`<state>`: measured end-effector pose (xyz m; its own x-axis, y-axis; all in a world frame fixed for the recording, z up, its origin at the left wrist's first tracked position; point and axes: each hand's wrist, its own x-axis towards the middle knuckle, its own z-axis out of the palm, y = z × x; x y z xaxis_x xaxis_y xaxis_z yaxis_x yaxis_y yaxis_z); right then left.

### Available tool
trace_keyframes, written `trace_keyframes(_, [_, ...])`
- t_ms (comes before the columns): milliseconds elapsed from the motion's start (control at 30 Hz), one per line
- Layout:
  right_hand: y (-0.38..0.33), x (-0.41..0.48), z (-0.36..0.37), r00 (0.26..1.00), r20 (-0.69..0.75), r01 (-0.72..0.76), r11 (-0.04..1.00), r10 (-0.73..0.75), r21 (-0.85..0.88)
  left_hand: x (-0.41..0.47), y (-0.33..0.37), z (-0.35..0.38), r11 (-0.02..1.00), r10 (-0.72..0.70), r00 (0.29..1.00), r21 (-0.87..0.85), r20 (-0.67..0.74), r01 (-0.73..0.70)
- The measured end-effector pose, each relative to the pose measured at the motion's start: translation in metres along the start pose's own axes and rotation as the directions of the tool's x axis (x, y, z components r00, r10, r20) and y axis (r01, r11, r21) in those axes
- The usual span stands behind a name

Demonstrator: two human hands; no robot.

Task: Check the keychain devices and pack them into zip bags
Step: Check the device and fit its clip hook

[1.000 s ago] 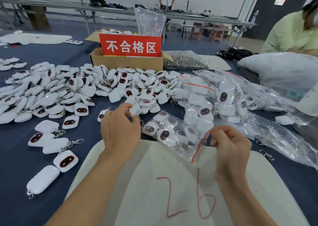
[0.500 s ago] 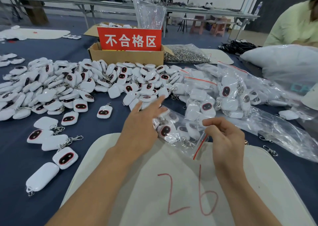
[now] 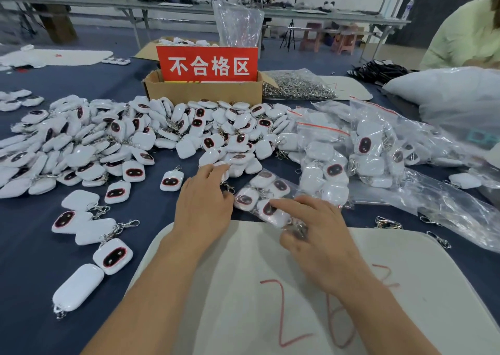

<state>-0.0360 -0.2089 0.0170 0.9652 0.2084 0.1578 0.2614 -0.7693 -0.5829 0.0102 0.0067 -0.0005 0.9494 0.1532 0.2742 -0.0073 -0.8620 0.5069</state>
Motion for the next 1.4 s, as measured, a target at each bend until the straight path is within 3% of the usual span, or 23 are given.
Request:
trace_keyframes(133, [0.002, 0.002, -0.005, 1.0, -0.022, -0.001, 0.999, 0.003, 0.046, 0.004, 0.0, 0.0, 0.999, -0.043, 0.999, -0.013, -0.022, 0.043])
trace_keyframes(233, [-0.001, 0.001, -0.007, 0.998, -0.048, -0.031, 0.993, 0.036, 0.111, 0.007, 0.0, 0.001, 0.997, -0.041, 0.999, 0.068, 0.002, 0.041])
trace_keyframes(400, [-0.004, -0.001, -0.001, 0.999, 0.003, 0.036, 0.999, -0.036, -0.025, 0.007, -0.001, -0.001, 0.999, -0.021, 1.0, 0.044, 0.013, 0.021])
trace_keyframes(500, [0.0, 0.001, 0.0, 1.0, -0.011, 0.006, 0.999, -0.006, 0.039, 0.008, -0.002, -0.001, 1.0, -0.004, 1.0, 0.018, 0.005, 0.003])
trace_keyframes(667, [0.0, 0.002, -0.006, 0.986, -0.15, -0.047, 0.984, 0.073, 0.171, 0.008, 0.001, -0.003, 0.993, -0.115, 0.991, -0.029, -0.073, 0.113])
trace_keyframes(767, [-0.003, 0.0, -0.006, 0.959, -0.272, -0.011, 0.966, 0.083, 0.257, 0.008, 0.007, -0.008, 0.97, -0.211, 0.952, -0.167, -0.223, 0.176])
trace_keyframes(833, [-0.007, -0.004, -0.006, 0.933, -0.353, 0.032, 0.958, 0.075, 0.286, 0.008, 0.013, -0.013, 0.895, -0.283, 0.93, -0.413, -0.234, 0.169])
trace_keyframes(900, [-0.011, -0.004, -0.002, 0.922, -0.38, 0.061, 0.939, 0.077, 0.338, 0.007, 0.025, -0.016, 0.634, -0.352, 0.934, -0.751, -0.066, 0.186])
trace_keyframes(967, [-0.019, 0.001, 0.004, 0.934, -0.339, 0.076, 0.865, 0.112, 0.495, 0.002, 0.04, -0.018, 0.359, -0.333, 0.932, -0.895, 0.143, 0.265])
trace_keyframes(1033, [-0.028, 0.011, 0.009, 0.958, -0.251, 0.059, 0.756, 0.141, 0.652, -0.003, 0.052, -0.015, 0.271, -0.241, 0.941, -0.914, 0.239, 0.301])
trace_keyframes(1133, [-0.037, 0.028, 0.01, 0.979, -0.126, -0.011, 0.662, 0.158, 0.749, -0.012, 0.065, -0.007, 0.232, -0.165, 0.944, -0.919, 0.286, 0.319])
trace_keyframes(1200, [-0.036, 0.034, 0.01, 0.981, -0.076, -0.051, 0.618, 0.176, 0.784, -0.017, 0.067, -0.006, 0.315, -0.157, 0.956, -0.905, 0.246, 0.285])
trace_keyframes(1267, [-0.033, 0.033, 0.01, 0.983, -0.057, -0.059, 0.601, 0.173, 0.797, -0.021, 0.064, -0.008, 0.511, -0.134, 0.977, -0.833, 0.166, 0.212])
trace_keyframes(1333, [-0.031, 0.031, 0.008, 0.981, -0.049, -0.066, 0.559, 0.188, 0.826, -0.023, 0.06, -0.01, 0.783, -0.093, 0.994, -0.613, 0.056, 0.108])
trace_keyframes(1400, [-0.028, 0.028, 0.005, 0.978, -0.031, -0.08, 0.51, 0.205, 0.856, -0.024, 0.059, -0.01, 0.893, -0.089, 0.996, -0.446, -0.023, 0.07])
